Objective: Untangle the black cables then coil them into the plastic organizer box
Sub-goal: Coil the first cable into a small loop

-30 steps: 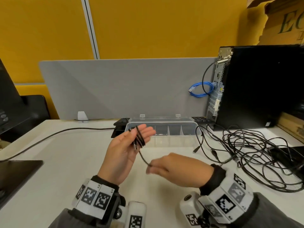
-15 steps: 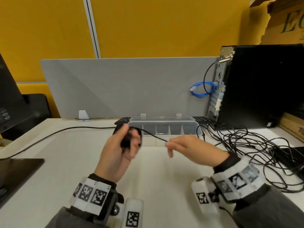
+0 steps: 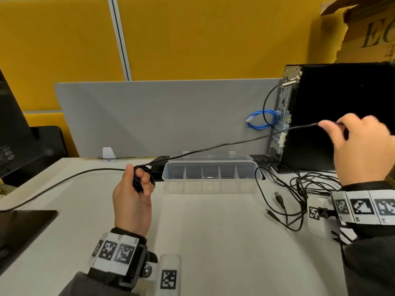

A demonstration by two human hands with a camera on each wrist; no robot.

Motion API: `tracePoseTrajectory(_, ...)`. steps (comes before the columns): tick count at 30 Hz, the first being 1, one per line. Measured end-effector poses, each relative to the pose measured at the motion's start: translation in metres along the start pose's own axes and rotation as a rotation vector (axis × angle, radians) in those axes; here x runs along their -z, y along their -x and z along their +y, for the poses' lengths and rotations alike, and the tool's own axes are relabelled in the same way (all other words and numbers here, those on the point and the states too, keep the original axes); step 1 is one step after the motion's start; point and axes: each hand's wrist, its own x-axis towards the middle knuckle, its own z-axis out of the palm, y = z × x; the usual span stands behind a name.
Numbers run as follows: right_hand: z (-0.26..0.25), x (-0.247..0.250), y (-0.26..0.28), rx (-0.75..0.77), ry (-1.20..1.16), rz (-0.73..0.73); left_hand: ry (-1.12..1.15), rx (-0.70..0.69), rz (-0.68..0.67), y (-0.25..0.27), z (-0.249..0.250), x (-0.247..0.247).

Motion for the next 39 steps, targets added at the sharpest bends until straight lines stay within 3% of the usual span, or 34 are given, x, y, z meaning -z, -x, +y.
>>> tracePoseTrajectory(3,0.001,0.004,-0.007,-0.115,-0.062,0.127,-0.033,0.002,0.018,-0.003,-0.003,0.002)
tracePoseTrajectory(6,-0.011,0.008,-0.003,-0.058,-0.082,0.152,-0.117,0.039,0.016,-0.009,-0.009,0.008)
tracePoseTrajectory(8,-0.022,0.005,0.005,0.031,0.07,-0.063,-0.217,0.059,-0.043,-0.01,-0.014,0.011)
tracePoseTrajectory(10,-0.037,0.003,0.015,0.134,0.172,-0.372,-0.34,0.077,-0.143,-0.007,-0.017,0.01)
tracePoseTrajectory(12,-0.056,0.005,0.027,0.257,0.131,-0.684,-0.481,0.105,-0.286,0.002,-0.018,0.004)
tracePoseTrajectory(14,-0.082,0.005,0.043,0.4,-0.017,-0.871,-0.586,0.147,-0.426,0.013,-0.016,-0.003)
tracePoseTrajectory(17,-0.115,-0.002,0.076,0.575,-0.19,-1.016,-0.549,0.262,-0.559,0.028,-0.009,-0.013)
tracePoseTrajectory(20,-0.128,-0.015,0.1,0.608,-0.374,-1.061,-0.398,0.323,-0.625,0.037,-0.004,-0.019)
tracePoseTrajectory(22,-0.131,-0.018,0.106,0.591,-0.525,-1.096,-0.292,0.267,-0.591,0.035,-0.007,-0.019)
tracePoseTrajectory(24,-0.132,-0.015,0.106,0.554,-0.637,-1.233,-0.251,0.17,-0.537,0.028,-0.012,-0.016)
tracePoseTrajectory(26,-0.134,-0.009,0.105,0.542,-0.705,-1.331,-0.36,0.069,-0.513,0.024,-0.015,-0.014)
tracePoseTrajectory(28,-0.134,-0.007,0.103,0.542,-0.711,-1.371,-0.624,-0.02,-0.564,0.023,-0.018,-0.011)
tracePoseTrajectory(33,-0.119,-0.002,0.082,0.638,-0.611,-1.35,-1.476,-0.081,-0.973,0.031,-0.021,-0.004)
tracePoseTrajectory(36,-0.096,0.007,0.051,0.521,-0.556,-1.203,-1.598,-0.198,-0.9,0.022,-0.016,-0.001)
tracePoseTrajectory(39,-0.055,0.011,0.018,0.341,-0.476,-0.938,-1.417,-0.238,-0.609,-0.001,-0.003,0.009)
